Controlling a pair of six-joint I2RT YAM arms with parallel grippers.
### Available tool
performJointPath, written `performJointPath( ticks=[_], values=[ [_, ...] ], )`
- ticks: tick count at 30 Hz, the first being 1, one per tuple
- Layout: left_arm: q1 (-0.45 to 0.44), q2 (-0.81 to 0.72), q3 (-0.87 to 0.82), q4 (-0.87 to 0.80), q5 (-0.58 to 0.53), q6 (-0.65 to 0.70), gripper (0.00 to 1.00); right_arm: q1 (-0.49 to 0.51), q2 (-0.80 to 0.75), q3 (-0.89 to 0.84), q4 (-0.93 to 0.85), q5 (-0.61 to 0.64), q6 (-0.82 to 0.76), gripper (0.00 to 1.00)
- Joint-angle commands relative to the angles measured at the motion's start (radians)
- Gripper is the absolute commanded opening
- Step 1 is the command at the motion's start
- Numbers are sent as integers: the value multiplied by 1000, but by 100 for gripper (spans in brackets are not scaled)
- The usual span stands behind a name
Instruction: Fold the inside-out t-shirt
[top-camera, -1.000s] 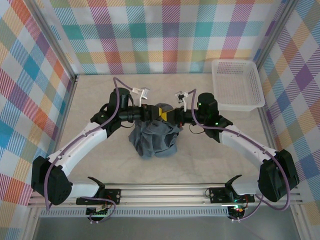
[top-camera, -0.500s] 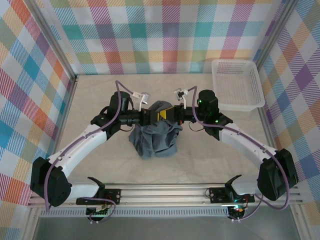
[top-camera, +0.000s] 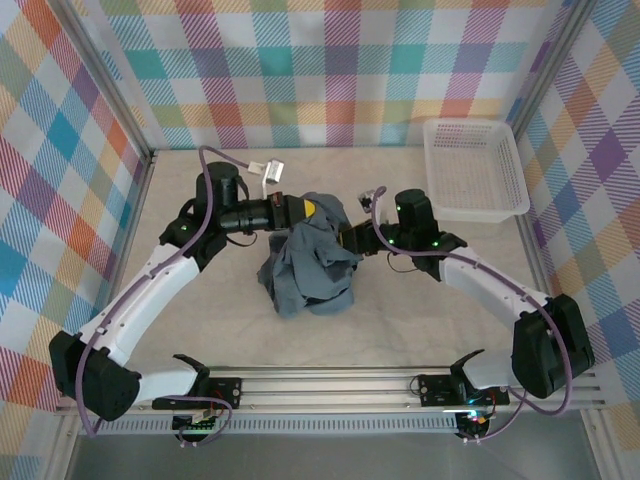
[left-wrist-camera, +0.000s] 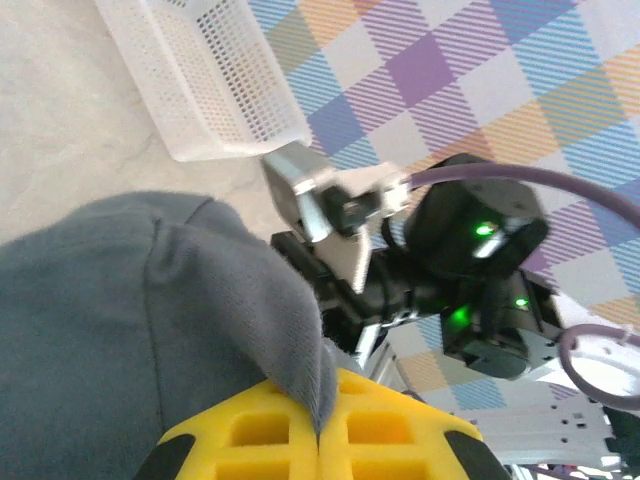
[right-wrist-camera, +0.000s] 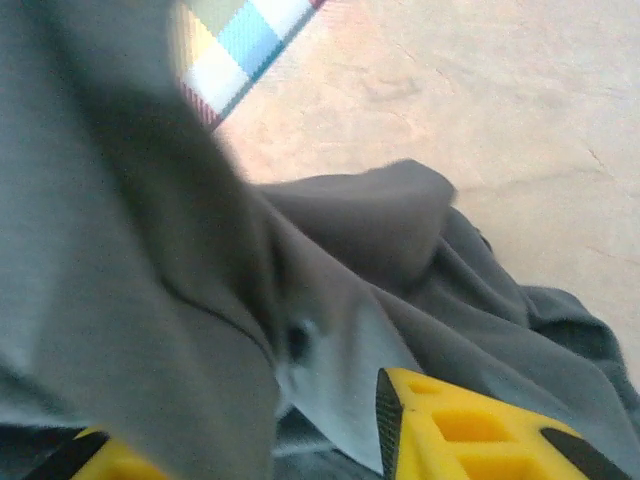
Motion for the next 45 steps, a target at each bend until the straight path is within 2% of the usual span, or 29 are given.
performJointPath(
  ticks=[1, 3, 6, 8, 11, 14, 18, 22, 26, 28, 31, 33, 35, 37, 41, 43, 45],
  values=[
    [10, -25, 18, 36, 35, -19, 0, -4, -110, -39, -18, 91, -2, 40],
    [10, -16, 0, 67, 35, -31, 0, 19, -200, -119, 77, 152, 14, 44],
    [8, -7, 0, 74, 30, -20, 0, 112, -312, -175, 141, 293, -85, 47],
    [8, -4, -2, 74, 26, -5, 0, 150, -347, -168, 171, 332, -98, 48],
    [8, 7, 5, 64, 22, 18, 0, 177, -341, -119, 192, 348, -27, 46],
    [7, 19, 8, 43, 2, 30, 0, 205, -276, -6, 82, 363, 100, 42],
    [5, 26, 4, 58, -6, 26, 0, 208, -186, 73, -4, 322, 284, 38],
    [5, 28, 6, 44, -13, 38, 0, 208, -161, 115, -64, 360, 313, 43],
    [5, 27, 9, 37, -16, 47, 0, 181, -206, 135, -196, 479, 342, 44],
    [5, 29, 14, 30, -17, 54, 0, 162, -227, 163, -260, 457, 345, 46],
    [6, 36, 23, 19, -13, 63, 0, 162, -239, 196, -305, 318, 374, 43],
    [5, 39, 29, 15, -10, 64, 0, 164, -228, 191, -327, 223, 467, 38],
    [6, 40, 27, 18, -13, 64, 0, 164, -210, 174, -317, 179, 580, 36],
    [5, 40, 24, 25, -12, 57, 0, 164, -188, 173, -294, 167, 662, 38],
    [5, 42, 16, 48, -10, 36, 0, 163, -136, 180, -237, 213, 743, 52],
    [5, 43, 16, 50, -8, 34, 0, 162, -105, 184, -215, 234, 740, 54],
    [5, 38, 16, 49, -6, 34, 0, 158, -68, 193, -162, 235, 732, 51]
  ],
)
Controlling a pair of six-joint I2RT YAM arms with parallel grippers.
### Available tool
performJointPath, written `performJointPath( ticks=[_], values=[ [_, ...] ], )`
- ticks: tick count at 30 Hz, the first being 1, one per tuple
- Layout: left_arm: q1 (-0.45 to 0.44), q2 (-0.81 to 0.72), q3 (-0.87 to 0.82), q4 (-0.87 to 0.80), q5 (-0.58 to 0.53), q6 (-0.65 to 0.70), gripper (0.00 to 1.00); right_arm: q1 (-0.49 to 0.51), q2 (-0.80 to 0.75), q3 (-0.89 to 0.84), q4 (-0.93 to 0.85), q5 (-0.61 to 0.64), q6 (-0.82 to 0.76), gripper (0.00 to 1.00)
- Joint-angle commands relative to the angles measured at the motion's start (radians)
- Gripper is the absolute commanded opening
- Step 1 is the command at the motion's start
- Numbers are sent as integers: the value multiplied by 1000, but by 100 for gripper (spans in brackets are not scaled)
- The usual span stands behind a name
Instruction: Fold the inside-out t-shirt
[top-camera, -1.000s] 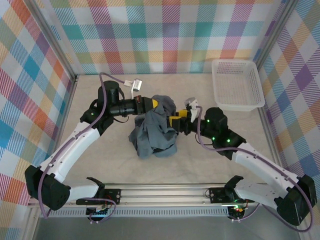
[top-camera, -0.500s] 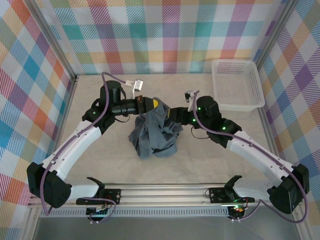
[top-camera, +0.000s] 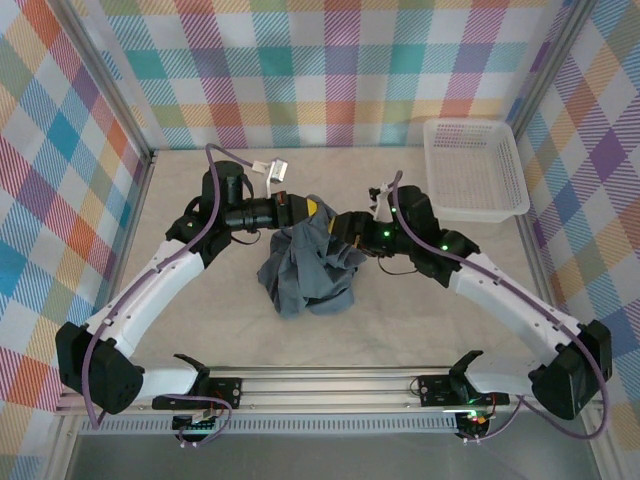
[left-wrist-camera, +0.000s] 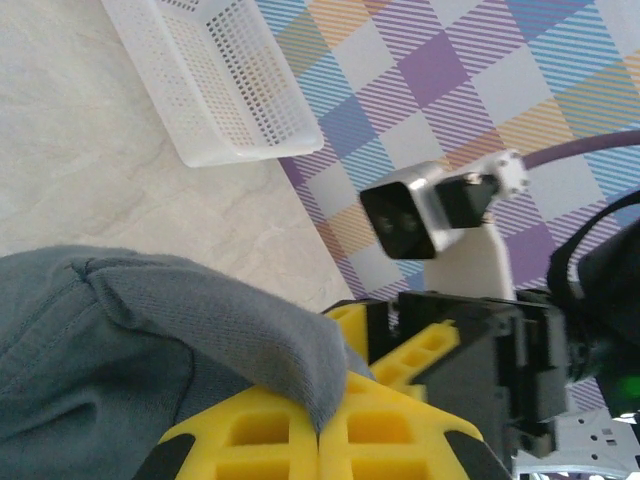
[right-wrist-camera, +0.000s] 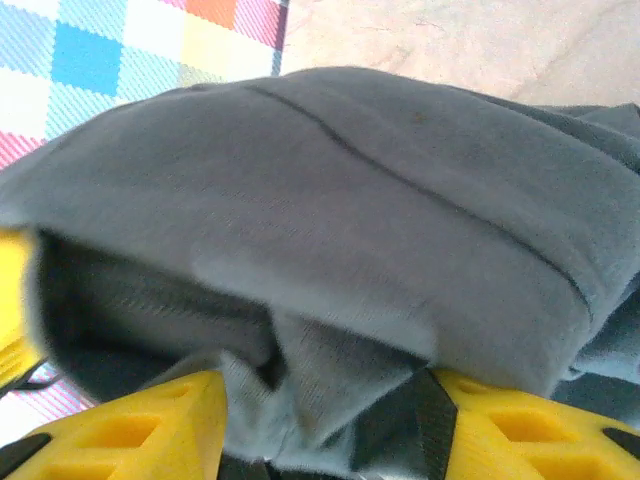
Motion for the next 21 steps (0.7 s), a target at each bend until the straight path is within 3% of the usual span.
performJointPath(
  ticks=[1, 6, 10, 15, 16, 21],
  values=[
    [5, -7, 18, 25, 6, -1, 0, -4, 50, 26, 97, 7, 51, 48],
    [5, -34, 17, -19, -34, 26, 0, -13, 84, 34, 128, 5, 56, 2],
    [46, -71, -12, -125, -121, 94, 0, -26, -4, 22, 137, -11, -16, 0],
    [129, -85, -104, -56, -54, 104, 0, -84, -135, -44, 253, -109, -43, 0],
    [130, -85, -104, -42, -37, 105, 4, -90, -141, -50, 266, -133, -42, 0],
    [130, -124, -70, -73, -16, 189, 40, -95, -112, -59, 306, -223, -48, 0]
  ],
)
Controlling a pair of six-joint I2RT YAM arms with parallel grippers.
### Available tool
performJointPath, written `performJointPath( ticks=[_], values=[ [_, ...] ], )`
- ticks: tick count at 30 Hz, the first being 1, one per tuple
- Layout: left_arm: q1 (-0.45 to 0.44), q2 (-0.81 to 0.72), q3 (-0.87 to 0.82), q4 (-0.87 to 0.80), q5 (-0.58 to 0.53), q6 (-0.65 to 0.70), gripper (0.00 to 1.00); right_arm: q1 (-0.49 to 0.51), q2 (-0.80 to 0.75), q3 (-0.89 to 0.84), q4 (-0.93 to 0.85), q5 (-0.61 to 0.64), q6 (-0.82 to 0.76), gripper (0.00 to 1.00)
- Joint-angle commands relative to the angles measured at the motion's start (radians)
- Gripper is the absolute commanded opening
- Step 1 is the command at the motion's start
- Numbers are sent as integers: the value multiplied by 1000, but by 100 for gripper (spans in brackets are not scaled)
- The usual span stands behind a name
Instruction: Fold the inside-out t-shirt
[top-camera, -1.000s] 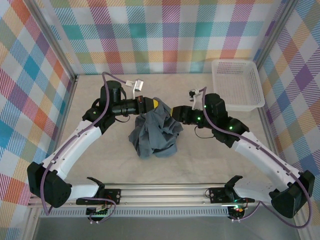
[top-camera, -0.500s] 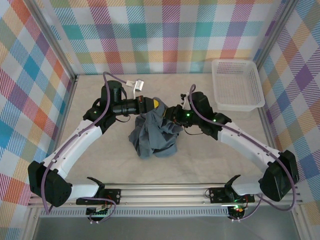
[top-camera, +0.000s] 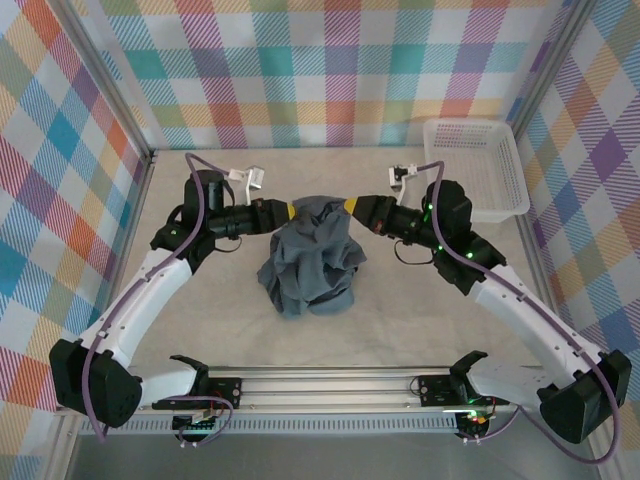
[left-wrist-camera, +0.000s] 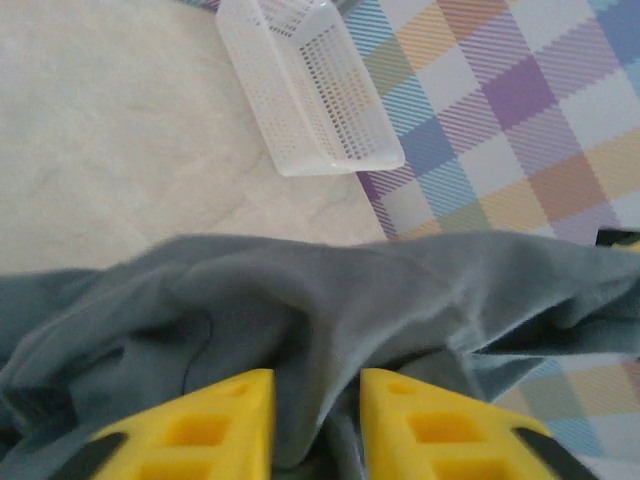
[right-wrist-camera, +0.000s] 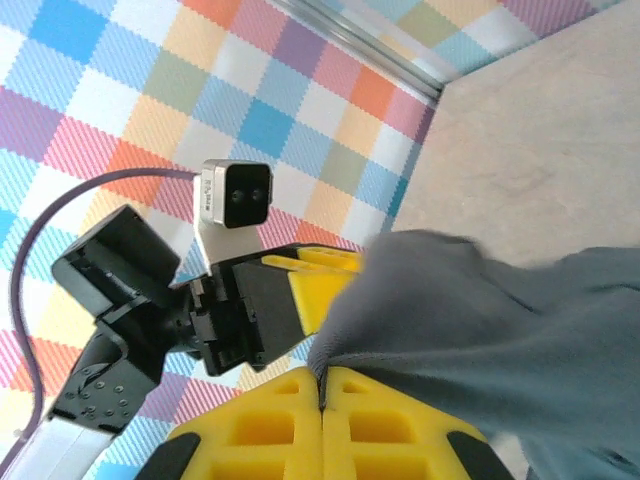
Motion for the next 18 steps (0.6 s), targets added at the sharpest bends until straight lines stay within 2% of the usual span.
performJointPath(
  ticks=[1, 4, 7, 9, 12, 14, 18],
  values=[
    [7, -62, 34, -42, 9, 114, 44, -3, 40, -20, 60, -93, -27, 0],
    [-10, -110, 63, -162, -30, 274, 60, -5, 69, -5, 57, -129, -41, 0],
    [-104, -116, 103, -256, -113, 412, 58, -3, 93, 20, 54, -170, -54, 0],
    [-143, -84, 110, -264, -178, 389, 53, -3, 103, 36, 49, -193, -62, 0],
    [-147, -12, 107, -258, -141, 332, 52, -3, 105, 52, 35, -210, -73, 0],
    [-150, 36, 109, -271, -140, 312, 55, -3, 102, 58, 27, -220, -78, 0],
    [-157, 92, 65, -276, -27, 353, 68, -3, 91, 67, -3, -201, -93, 0]
  ],
)
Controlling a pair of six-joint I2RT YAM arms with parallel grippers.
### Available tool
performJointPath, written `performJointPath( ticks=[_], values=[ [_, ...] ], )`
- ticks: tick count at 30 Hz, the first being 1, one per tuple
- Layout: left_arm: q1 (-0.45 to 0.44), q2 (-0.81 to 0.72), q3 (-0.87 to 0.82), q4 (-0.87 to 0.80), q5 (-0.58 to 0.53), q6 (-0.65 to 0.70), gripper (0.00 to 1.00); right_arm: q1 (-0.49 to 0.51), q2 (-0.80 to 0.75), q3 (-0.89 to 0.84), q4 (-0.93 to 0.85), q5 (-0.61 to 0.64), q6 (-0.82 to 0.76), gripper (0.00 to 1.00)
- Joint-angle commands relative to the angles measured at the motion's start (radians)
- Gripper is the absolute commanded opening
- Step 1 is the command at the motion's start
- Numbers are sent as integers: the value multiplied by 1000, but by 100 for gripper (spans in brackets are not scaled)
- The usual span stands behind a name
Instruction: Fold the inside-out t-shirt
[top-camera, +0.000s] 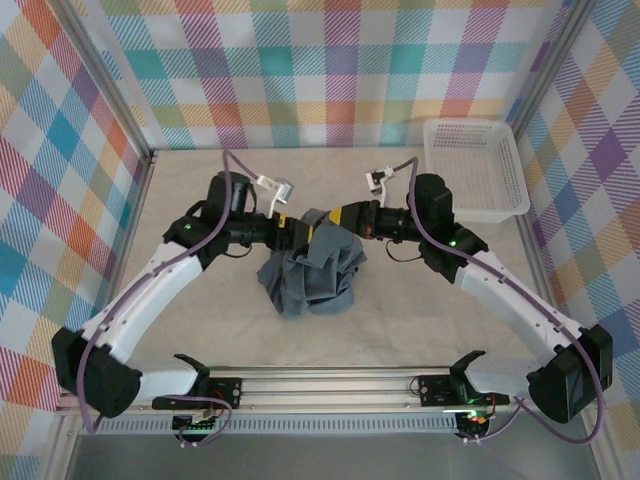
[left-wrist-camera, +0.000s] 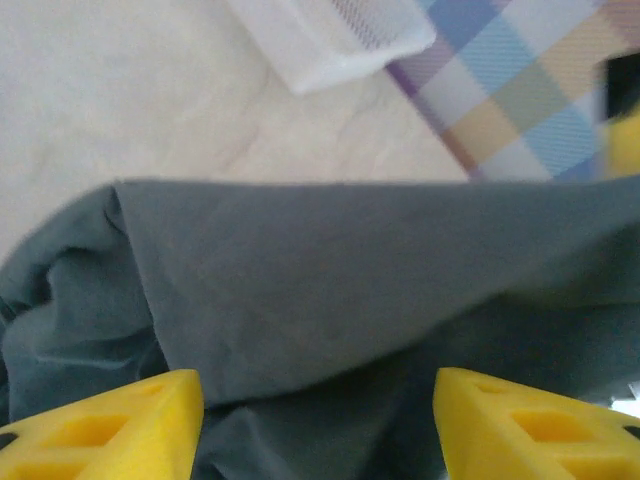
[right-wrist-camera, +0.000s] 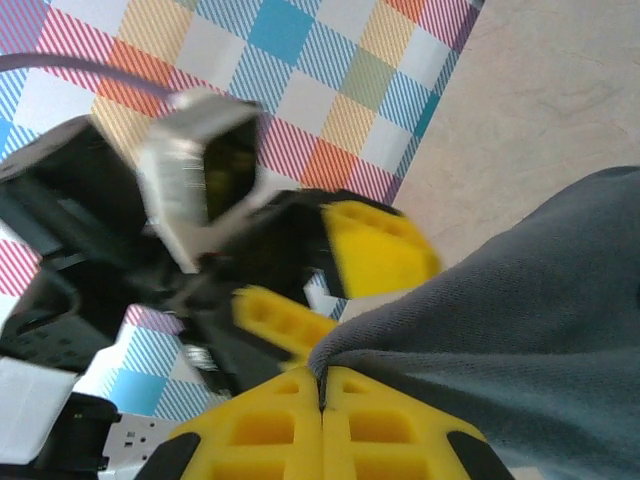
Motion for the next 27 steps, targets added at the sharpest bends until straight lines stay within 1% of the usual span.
performJointPath(
  ticks=[1, 5, 6, 7, 8, 9, 11, 12, 13, 15, 18, 20, 22, 23, 24, 25, 27],
  values=[
    [-13, 13, -44, -40, 80, 44, 70, -4, -21, 43, -8, -19, -40, 0],
    [-13, -2, -93, -6, 53, 43, 71, -3, -9, 54, -18, -31, -44, 0],
    [-13, -1, -96, 1, 42, 39, 69, -4, -6, 55, -19, -33, -43, 0],
    [-13, 1, -96, 9, 40, 39, 65, -3, -5, 55, -21, -34, -41, 0],
    [-13, 6, -95, 16, 31, 32, 59, -3, -7, 55, -22, -34, -41, 0],
    [-12, 11, -90, 20, 11, 23, 45, -4, -7, 55, -25, -35, -42, 0],
    [-12, 10, -77, 33, -9, 9, 11, -4, -14, 55, -52, -22, -54, 0],
    [-13, -3, -71, 53, -13, -9, 0, -4, -24, 52, -98, 11, -71, 0],
    [-12, -22, -68, 74, -19, -27, 0, -6, -30, 49, -137, 43, -83, 0],
    [-5, -66, -57, 117, -22, -72, 0, -25, -59, 5, -255, 149, -105, 0],
    [11, -97, -35, 146, 13, -124, 0, -38, -94, -110, -298, 201, -152, 0],
    [14, -96, -23, 151, 44, -146, 0, -38, -95, -163, -300, 179, -184, 1],
    [13, -96, -23, 162, 62, -160, 0, -38, -91, -187, -304, 154, -199, 9],
    [14, -96, -26, 170, 64, -162, 0, -38, -91, -186, -309, 152, -207, 18],
    [13, -95, -30, 176, 67, -166, 0, -38, -92, -175, -324, 156, -226, 31],
    [13, -92, -33, 181, 71, -168, 0, -37, -94, -158, -339, 173, -255, 41],
    [14, -85, -41, 193, 89, -174, 0, -29, -110, -124, -371, 235, -349, 50]
  ],
)
